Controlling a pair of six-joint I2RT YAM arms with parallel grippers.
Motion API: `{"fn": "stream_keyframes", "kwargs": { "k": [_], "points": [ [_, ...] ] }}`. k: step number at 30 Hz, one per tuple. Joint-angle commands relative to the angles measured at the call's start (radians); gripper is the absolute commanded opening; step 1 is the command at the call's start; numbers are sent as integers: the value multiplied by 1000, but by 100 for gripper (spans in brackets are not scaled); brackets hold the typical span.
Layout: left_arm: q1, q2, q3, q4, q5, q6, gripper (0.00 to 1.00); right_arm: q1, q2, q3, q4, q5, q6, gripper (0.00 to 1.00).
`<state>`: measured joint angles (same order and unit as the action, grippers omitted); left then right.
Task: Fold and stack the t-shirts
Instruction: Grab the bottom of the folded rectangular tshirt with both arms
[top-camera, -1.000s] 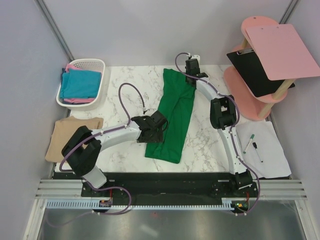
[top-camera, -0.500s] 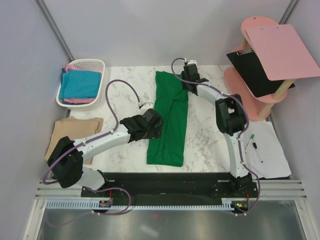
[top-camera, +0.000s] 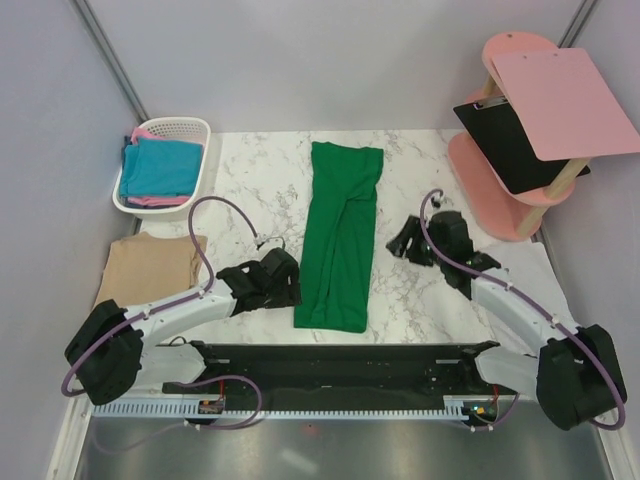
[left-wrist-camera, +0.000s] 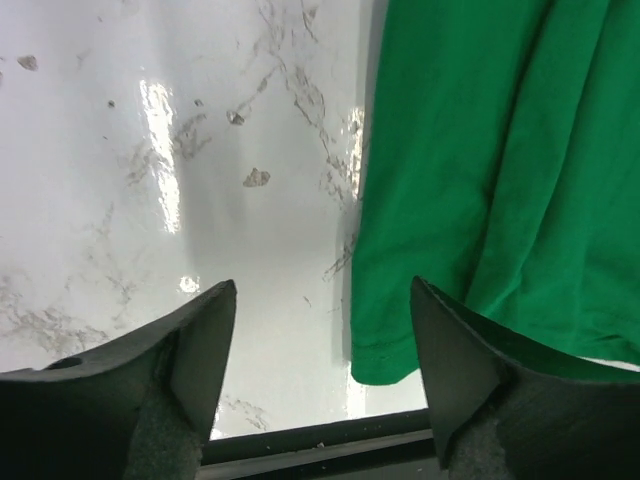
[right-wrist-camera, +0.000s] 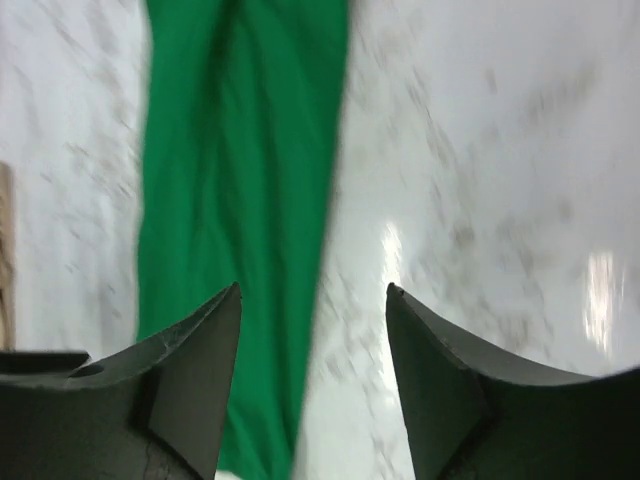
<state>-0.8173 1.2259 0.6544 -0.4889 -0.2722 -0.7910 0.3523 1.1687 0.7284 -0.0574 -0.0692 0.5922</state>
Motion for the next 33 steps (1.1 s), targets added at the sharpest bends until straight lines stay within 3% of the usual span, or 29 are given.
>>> {"fn": "stream_keyframes", "kwargs": {
  "k": [1,4,9,18,22,29,33],
  "points": [
    [4,-28,-48,96,79,-71,65,14,-115,-191,-130,-96,184,58],
    [3,-9,-65,98,106,-94,59,28,-219,-270,-182,-133,238,56],
    [3,-23,-111,122,139,-114,58,85,-291,-343,-206,-139,310,57],
    [3,-8,-156,159,194,-120,56,234,-210,-464,-53,-188,448,57],
    [0,38,-153,182,228,-122,43,326,-150,-509,45,-172,520,57],
    [-8,69,-170,185,243,-134,30,476,-43,-474,140,-106,571,58],
    [-8,69,-176,181,255,-137,10,493,5,-466,156,-103,572,56]
  ]
}}
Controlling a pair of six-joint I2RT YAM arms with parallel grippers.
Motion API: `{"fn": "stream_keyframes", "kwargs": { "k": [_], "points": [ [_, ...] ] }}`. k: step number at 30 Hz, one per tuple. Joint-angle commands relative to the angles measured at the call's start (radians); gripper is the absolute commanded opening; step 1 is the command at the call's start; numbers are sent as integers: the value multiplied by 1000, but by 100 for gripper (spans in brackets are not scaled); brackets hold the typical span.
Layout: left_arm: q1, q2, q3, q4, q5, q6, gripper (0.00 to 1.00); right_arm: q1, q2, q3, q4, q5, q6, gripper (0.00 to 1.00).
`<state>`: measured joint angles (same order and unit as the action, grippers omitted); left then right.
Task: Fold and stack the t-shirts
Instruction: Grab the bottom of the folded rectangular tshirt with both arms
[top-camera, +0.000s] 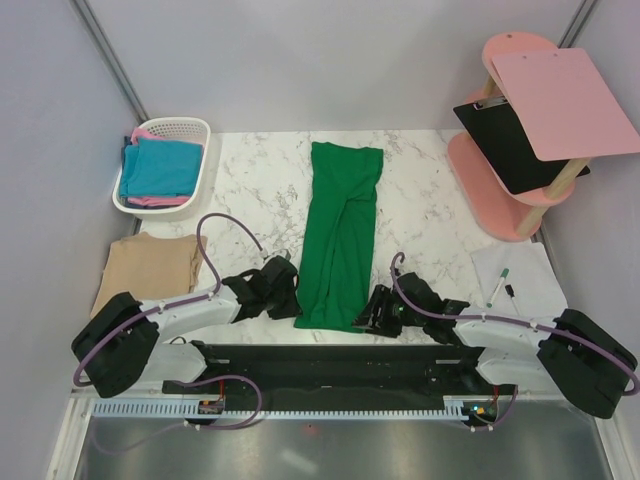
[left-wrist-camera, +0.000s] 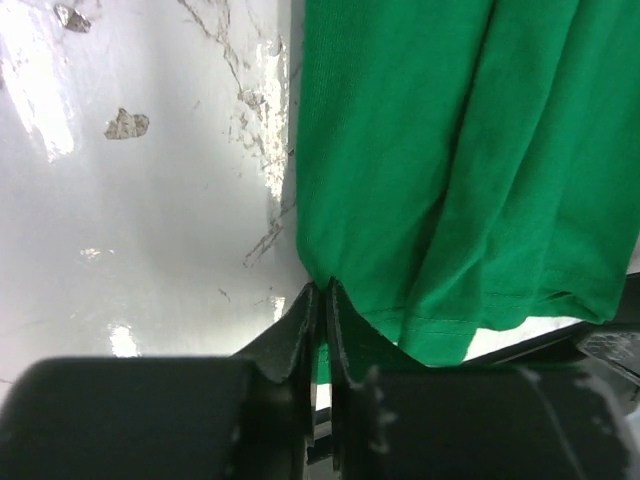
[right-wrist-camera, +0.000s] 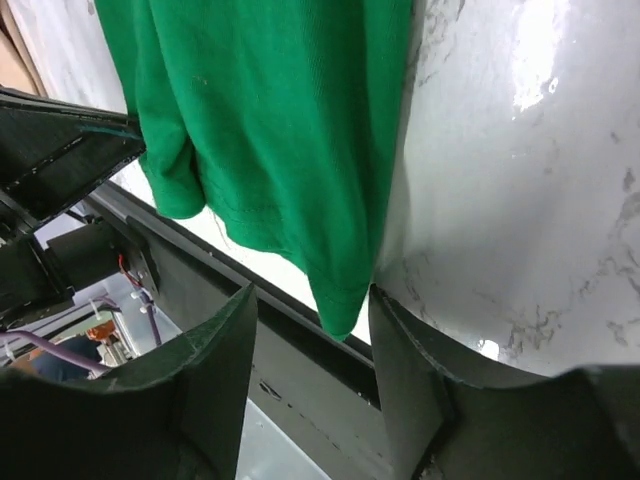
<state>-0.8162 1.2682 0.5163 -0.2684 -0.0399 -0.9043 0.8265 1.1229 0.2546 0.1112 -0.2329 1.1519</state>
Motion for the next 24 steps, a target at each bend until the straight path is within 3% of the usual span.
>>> {"fn": "stream_keyframes", "kwargs": {
  "k": [1,2,3,6,15,24],
  "points": [
    [-8,26,-39,-41,25,-27,5,25,61,14,-15,70,12,46],
    [-9,28,-38,-45,25,-28,2,34,63,17,-31,81,14,35],
    [-9,25,-36,-48,25,-28,2,39,63,20,-36,92,14,14],
    [-9,2,-19,-74,12,-25,2,54,25,43,-93,144,0,3],
    [-9,-53,132,-170,-14,34,2,68,-110,152,-215,273,-138,0],
    [-6,23,399,-271,-89,125,2,68,-101,267,-240,401,-268,0]
  ]
}}
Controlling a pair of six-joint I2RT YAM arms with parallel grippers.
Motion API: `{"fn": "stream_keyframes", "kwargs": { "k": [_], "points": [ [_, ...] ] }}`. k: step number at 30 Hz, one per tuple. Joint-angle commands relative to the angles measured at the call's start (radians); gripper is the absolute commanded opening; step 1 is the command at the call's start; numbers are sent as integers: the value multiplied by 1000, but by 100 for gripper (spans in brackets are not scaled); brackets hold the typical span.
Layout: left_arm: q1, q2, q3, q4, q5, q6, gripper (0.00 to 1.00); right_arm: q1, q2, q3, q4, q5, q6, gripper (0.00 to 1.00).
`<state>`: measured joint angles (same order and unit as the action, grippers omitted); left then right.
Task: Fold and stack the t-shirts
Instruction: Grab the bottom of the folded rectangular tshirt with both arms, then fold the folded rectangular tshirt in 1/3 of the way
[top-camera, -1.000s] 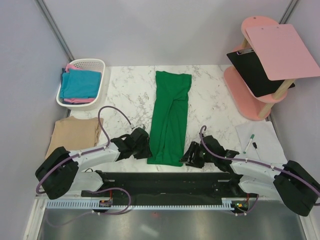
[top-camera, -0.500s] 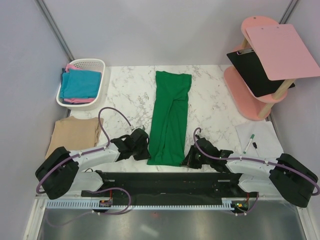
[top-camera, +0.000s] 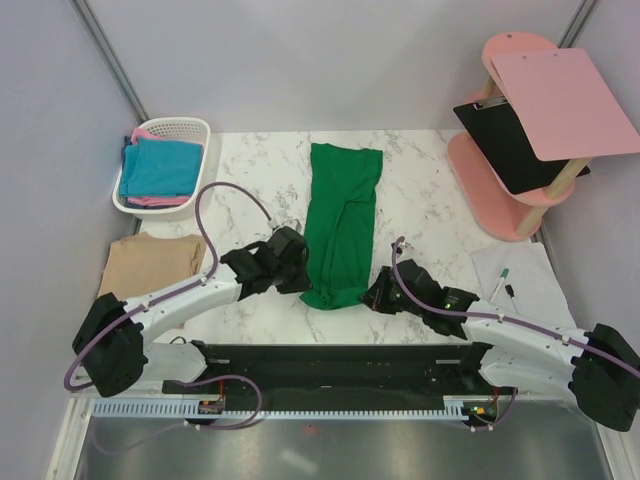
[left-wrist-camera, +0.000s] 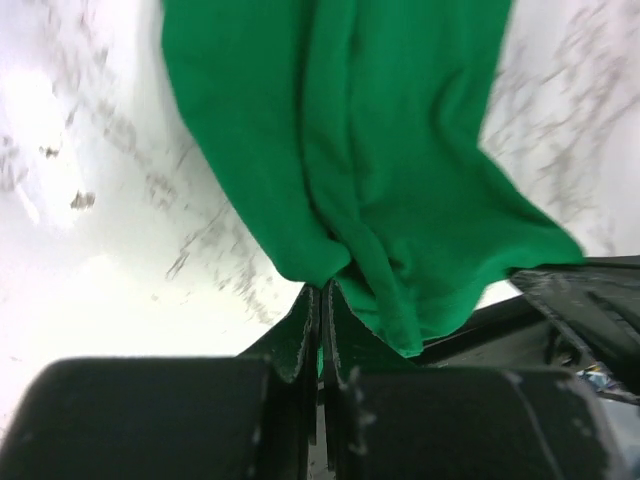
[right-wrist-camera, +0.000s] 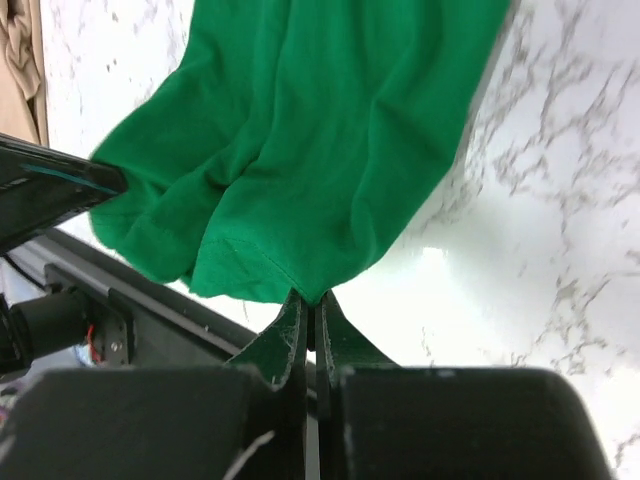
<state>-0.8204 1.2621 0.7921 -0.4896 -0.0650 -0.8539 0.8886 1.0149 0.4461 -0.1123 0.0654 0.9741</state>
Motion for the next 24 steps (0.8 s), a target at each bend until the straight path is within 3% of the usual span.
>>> {"fn": "stream_keyframes", "kwargs": {
  "k": [1,11,24],
  "points": [
    [1,55,149,-59,-70,82,2,6,11,101,-17,134,-101,0],
    [118,255,423,-101,-47,190,2,-23,206,341,-38,338,-305,0],
    [214,523,644,-106,2,283,2,-237,508,566,0,240,-411,1]
  ]
}}
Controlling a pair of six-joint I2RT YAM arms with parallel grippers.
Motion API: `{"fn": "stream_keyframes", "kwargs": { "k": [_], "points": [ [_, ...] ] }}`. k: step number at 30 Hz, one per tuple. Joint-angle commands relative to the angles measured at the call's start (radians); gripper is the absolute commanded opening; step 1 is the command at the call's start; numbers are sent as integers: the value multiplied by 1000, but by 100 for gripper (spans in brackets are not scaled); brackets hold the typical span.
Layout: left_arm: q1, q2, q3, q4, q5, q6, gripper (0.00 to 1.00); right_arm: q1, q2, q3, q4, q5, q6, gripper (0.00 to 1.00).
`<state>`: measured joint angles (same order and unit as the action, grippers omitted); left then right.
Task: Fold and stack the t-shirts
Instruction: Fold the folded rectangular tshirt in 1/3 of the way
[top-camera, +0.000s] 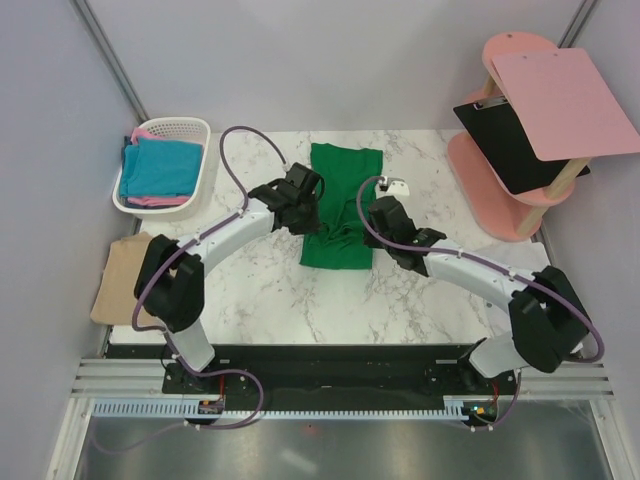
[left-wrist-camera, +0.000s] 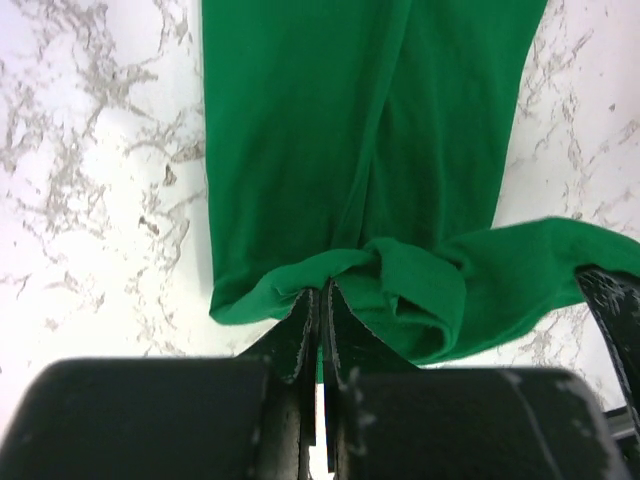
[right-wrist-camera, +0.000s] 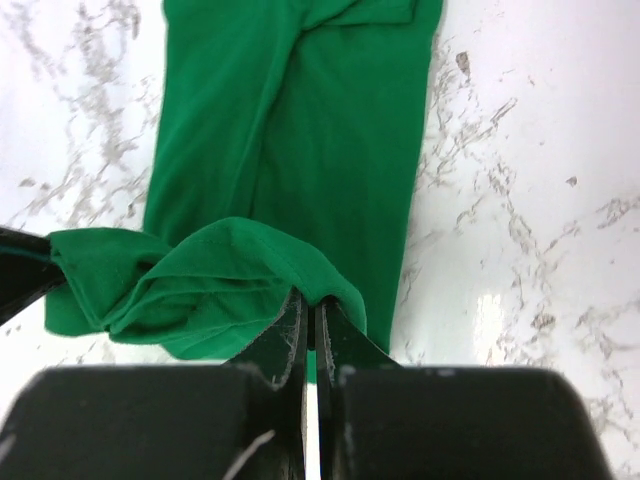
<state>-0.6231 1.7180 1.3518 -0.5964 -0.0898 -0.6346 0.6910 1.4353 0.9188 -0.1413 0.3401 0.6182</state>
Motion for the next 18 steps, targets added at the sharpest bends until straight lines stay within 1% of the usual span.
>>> {"fn": "stream_keyframes", "kwargs": {
  "k": [1,2,4,5,6,7,8,9,10,11,12,13,14,15,17,18],
  "points": [
    [28,83,117,-2,30,78,2,-42,111,107,32,-32,-58,2],
    [34,104,134,-6,44,84,2,-47,155,121,34,-35,-64,2],
    [51,159,190,-13,67,108,5,-64,201,173,28,-30,-71,5],
    [57,179,216,-25,85,119,12,-70,247,205,29,-30,-72,6],
    [63,198,269,-51,85,134,20,-79,270,227,25,-23,-74,8],
    [77,233,299,-72,69,139,35,-85,289,244,25,17,-72,13],
    [82,241,322,-88,49,141,55,-85,313,267,32,49,-74,16],
    [88,241,343,-92,35,142,62,-85,316,270,69,72,-80,19],
    [98,227,348,-94,18,145,69,-87,297,267,103,118,-96,24],
    [103,215,351,-94,10,148,71,-85,272,217,133,132,-103,40],
    [106,200,342,-94,1,154,76,-85,242,177,267,141,-106,69],
    [106,169,336,-94,-14,161,84,-84,178,140,317,151,-113,80],
    [106,151,325,-94,-16,165,84,-84,150,85,351,151,-114,87],
    [106,134,295,-92,-14,171,84,-84,123,69,367,149,-114,94],
    [105,73,227,-85,-8,161,85,-84,80,55,342,142,-117,98],
    [103,48,195,-76,-1,159,85,-85,74,57,285,143,-110,98]
  ]
}}
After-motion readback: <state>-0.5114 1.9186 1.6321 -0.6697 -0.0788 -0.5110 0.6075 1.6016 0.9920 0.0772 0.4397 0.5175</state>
